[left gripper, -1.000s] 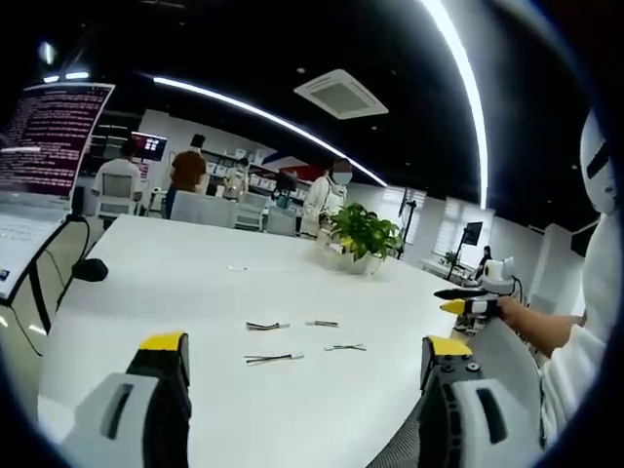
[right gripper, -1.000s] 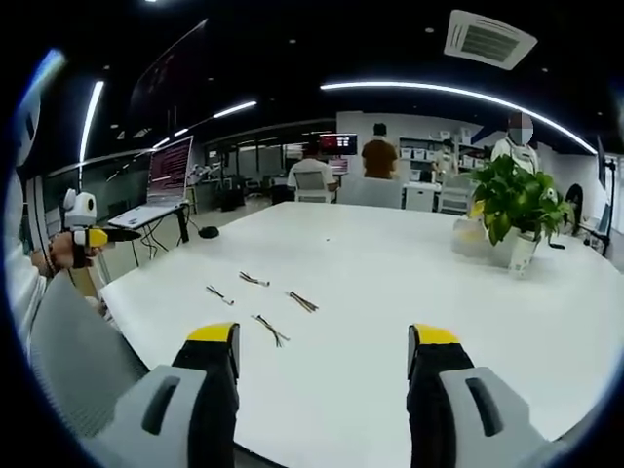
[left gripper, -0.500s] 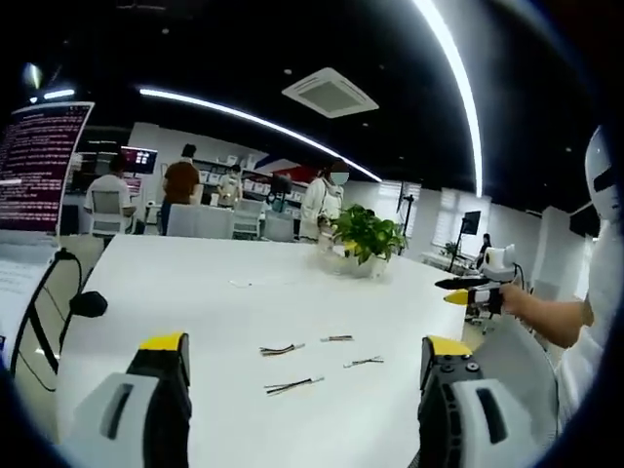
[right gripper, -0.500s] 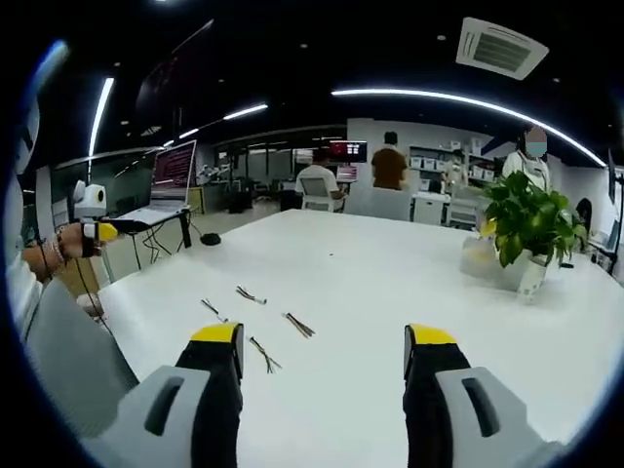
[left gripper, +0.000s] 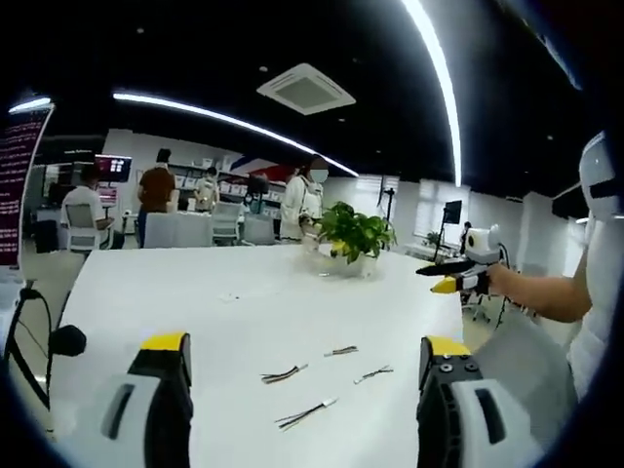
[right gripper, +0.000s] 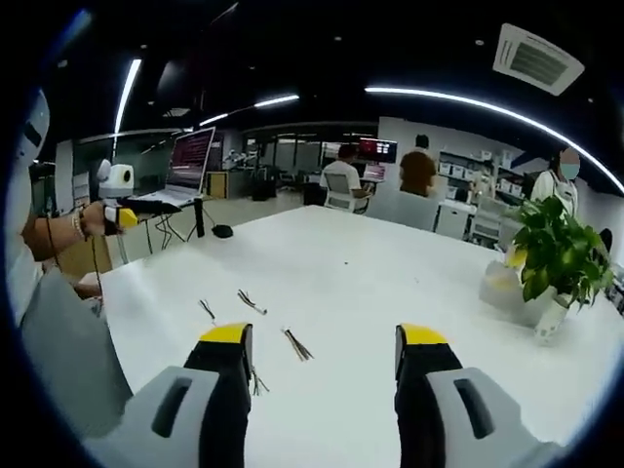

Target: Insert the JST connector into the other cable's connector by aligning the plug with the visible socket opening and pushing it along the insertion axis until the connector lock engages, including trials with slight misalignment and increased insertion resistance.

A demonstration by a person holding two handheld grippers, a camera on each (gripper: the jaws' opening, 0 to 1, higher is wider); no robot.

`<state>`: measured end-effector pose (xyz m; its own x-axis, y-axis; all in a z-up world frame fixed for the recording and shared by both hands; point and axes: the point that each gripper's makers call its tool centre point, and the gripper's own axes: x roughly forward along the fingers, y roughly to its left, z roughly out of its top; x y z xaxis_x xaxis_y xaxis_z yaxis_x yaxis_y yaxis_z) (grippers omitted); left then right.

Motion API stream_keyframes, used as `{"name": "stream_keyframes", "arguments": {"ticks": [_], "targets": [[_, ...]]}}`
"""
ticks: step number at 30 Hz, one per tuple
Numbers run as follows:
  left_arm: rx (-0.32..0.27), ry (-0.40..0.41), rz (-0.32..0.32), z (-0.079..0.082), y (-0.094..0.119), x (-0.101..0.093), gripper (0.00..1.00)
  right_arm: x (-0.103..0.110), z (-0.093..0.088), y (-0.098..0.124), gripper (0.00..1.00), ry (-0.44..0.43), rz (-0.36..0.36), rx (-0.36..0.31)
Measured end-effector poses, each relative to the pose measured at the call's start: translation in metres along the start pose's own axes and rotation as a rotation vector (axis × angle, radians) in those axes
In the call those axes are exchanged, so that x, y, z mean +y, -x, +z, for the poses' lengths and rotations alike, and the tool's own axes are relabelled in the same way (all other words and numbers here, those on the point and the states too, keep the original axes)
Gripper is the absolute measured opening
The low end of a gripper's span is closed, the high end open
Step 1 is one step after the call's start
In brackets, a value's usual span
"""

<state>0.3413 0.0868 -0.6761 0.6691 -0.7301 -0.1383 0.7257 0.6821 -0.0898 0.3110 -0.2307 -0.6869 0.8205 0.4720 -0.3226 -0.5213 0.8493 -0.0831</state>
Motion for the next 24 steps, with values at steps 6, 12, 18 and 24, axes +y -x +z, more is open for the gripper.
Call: {"name": "stream_keyframes", "arguments": {"ticks": [6,12,18,24], "targets": [[0.033,-0.050,-0.073,-0.008,-0.029,-0.003,0.95,0.006,-0.001,-0.023,0.55,-0.010,0.068,-0.004],[0.070,-0.053,-0.125,-0.021,-0.058,-0.001,0.95,0.009,-0.008,-0.052,0.53,0.022,0.137,0.035],[0.076,-0.029,-0.143,-0.028,-0.077,0.001,0.92,0.010,-0.009,-0.076,0.48,0.026,0.186,0.034],[0.086,-0.074,-0.173,-0.038,-0.096,0.002,0.86,0.013,-0.016,-0.102,0.46,0.050,0.236,0.057]]}}
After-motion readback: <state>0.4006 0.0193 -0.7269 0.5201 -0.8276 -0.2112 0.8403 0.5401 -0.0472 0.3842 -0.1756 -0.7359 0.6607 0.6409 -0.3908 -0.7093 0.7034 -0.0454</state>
